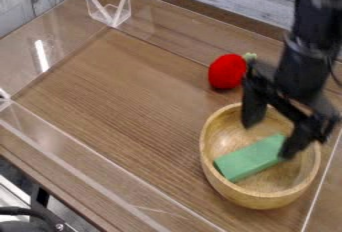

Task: Remove the green object from the brown bowl and put it on the table

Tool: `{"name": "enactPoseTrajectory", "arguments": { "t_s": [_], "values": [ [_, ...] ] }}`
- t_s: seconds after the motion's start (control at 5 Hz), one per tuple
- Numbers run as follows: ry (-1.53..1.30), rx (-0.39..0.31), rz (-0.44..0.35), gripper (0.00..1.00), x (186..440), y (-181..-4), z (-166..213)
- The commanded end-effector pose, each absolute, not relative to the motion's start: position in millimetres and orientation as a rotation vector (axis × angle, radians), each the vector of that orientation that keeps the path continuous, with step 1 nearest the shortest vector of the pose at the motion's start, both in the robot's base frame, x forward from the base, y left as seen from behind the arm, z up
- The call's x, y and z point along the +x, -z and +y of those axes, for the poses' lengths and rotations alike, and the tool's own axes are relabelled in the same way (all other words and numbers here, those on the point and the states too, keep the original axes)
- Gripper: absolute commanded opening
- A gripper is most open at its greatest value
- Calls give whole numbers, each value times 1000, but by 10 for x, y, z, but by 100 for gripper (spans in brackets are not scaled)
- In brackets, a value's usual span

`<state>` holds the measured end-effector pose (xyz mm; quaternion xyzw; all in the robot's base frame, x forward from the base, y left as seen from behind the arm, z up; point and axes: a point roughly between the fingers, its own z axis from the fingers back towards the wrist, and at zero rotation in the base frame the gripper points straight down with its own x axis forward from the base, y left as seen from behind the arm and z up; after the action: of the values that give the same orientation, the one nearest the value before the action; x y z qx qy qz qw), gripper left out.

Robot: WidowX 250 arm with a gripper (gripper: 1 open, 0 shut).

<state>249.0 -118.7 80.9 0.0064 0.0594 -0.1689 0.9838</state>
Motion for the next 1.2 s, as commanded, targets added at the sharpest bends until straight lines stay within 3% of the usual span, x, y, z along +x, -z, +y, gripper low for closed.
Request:
{"name": "enactPoseTrajectory", "arguments": {
  "t_s": [0.0, 0.2, 0.6, 1.0],
  "values": [
    [363, 20, 96, 100, 2424, -774, -1207],
    [384, 38, 97, 100, 2338, -738, -1204],
    [385, 70, 52, 100, 2435, -839, -1078],
    [420, 74, 6, 100, 2219, -744, -1118]
  ]
}}
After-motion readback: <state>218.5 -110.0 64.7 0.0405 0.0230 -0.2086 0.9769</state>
